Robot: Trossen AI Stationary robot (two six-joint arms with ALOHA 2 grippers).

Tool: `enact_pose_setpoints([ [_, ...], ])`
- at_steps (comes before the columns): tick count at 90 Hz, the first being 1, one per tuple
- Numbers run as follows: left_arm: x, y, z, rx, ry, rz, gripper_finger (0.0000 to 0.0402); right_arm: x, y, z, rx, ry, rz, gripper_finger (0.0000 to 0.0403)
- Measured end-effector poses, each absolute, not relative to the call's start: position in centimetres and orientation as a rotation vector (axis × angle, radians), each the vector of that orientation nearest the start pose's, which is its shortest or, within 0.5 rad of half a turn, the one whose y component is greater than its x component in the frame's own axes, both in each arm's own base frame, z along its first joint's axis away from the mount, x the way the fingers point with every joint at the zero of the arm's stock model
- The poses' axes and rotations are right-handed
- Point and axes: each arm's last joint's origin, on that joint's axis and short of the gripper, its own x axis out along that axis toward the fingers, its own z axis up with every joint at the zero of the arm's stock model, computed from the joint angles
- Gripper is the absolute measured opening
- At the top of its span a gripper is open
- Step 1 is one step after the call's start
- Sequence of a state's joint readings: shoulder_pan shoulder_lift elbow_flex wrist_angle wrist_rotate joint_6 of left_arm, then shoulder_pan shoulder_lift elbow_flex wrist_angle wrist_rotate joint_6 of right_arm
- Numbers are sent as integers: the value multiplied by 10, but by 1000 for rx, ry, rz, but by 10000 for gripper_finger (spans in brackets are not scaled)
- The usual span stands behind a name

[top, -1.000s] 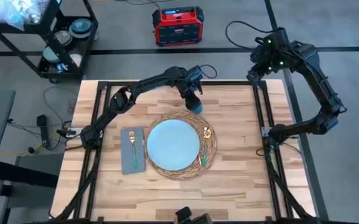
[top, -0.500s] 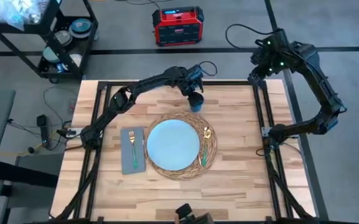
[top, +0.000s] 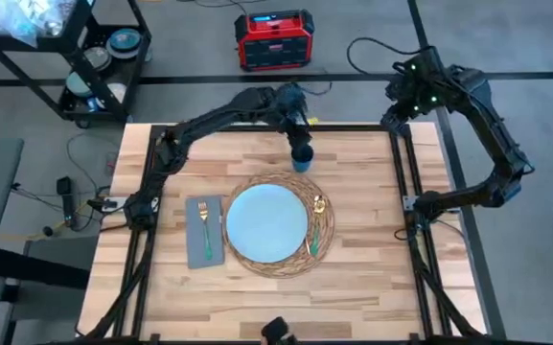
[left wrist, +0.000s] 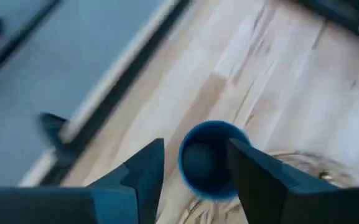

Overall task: Set table place
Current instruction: Return to Home Position

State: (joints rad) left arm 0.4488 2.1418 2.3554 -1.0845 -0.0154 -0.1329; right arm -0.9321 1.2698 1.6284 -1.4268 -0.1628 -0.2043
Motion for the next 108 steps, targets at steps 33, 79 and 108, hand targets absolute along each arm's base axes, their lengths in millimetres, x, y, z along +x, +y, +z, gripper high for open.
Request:
enact_pose_setpoints([
  [33,266,79,466,-141,716,346,47,85,-47,309,522,550,379,12],
  [79,170,-15,268,-288,126,355,1,67,-28,228,516,-89,185,0],
  [108,155,-20,228,-357,138,347,0,102,-14,180,699,-44,239,0],
])
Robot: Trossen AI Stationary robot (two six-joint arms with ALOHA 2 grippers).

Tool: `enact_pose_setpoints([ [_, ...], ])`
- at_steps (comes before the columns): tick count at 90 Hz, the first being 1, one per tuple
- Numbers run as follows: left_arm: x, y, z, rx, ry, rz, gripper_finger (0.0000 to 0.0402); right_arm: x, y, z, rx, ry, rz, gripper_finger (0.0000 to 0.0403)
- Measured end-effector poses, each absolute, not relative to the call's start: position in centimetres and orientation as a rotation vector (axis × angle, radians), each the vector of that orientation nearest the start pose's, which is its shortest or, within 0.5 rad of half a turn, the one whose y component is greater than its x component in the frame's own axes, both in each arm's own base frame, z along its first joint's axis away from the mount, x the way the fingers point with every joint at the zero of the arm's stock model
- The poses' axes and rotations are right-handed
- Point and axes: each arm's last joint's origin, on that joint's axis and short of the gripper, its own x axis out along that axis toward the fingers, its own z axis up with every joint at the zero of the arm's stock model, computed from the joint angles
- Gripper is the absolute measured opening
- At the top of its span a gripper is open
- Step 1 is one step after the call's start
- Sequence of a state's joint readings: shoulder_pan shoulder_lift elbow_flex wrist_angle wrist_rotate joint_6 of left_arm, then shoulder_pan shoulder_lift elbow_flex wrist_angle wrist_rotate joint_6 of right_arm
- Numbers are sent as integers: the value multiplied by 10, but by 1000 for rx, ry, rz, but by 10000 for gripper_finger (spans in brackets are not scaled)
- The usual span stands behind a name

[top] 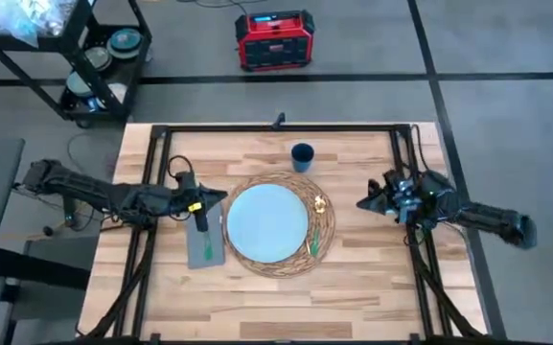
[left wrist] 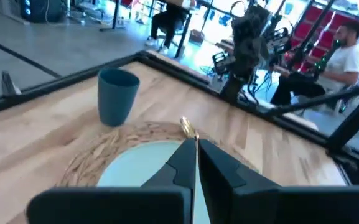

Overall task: Set table place
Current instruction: Return to Home Position

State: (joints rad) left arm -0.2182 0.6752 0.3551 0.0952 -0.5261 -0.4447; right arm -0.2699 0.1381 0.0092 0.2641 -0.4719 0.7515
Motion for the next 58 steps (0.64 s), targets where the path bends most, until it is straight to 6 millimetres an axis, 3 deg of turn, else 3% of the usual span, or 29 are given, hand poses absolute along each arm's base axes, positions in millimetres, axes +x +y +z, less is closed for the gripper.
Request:
enact_pose_setpoints([
  [21,152,-22,192,-409,92,375,0,114,10,153,620,210,111,0],
  [37,143,-22,171,-452,-24,363,0,119,20,158,608,170,166,0],
  [58,137,-20,159,-381,-6,412,0,121,18,156,583,163,121,0],
])
